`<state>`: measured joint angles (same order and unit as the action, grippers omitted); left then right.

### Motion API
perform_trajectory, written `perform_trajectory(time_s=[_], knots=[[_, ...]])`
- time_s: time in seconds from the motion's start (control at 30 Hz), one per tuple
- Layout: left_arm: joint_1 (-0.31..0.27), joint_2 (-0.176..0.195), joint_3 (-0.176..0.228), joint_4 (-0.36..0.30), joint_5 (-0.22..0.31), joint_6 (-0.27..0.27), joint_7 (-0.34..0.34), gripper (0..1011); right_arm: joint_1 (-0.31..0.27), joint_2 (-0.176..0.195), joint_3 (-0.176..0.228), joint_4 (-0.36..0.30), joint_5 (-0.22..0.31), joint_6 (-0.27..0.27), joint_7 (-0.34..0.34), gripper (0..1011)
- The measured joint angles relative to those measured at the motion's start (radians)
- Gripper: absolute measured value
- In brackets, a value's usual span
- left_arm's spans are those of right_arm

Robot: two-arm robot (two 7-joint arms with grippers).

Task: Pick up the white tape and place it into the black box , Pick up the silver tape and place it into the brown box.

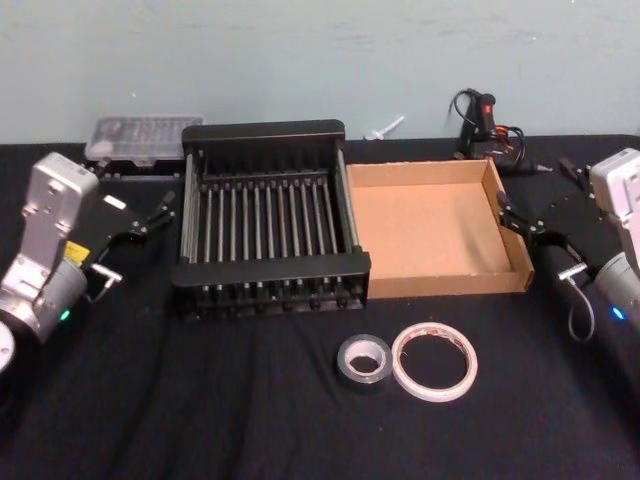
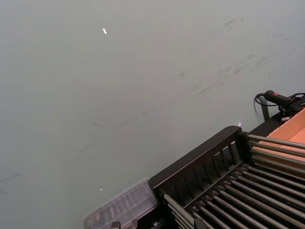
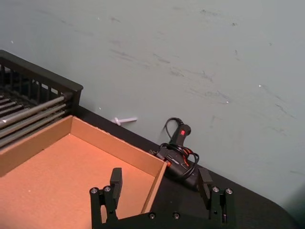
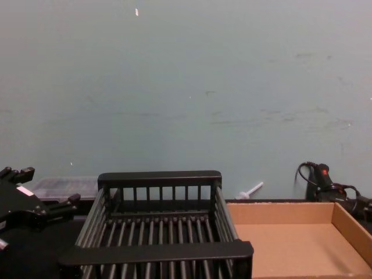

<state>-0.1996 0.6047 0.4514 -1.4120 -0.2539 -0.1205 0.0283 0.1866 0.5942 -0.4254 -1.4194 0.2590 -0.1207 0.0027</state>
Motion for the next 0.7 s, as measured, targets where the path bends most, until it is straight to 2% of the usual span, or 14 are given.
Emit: perform_trajectory(time_s=[0.33,0.7], knots=[[0.0,0.0,0.0,0.0,0.0,0.0,0.0,1001,-0.054,0.004,0.039,-0.061,0.03,0.005,0.04,1002],[0.0,0.0,0.0,0.0,0.0,0.0,0.0,1001,-0.148,0.011,0.086,-0.166,0.074,0.037,0.073,1002]])
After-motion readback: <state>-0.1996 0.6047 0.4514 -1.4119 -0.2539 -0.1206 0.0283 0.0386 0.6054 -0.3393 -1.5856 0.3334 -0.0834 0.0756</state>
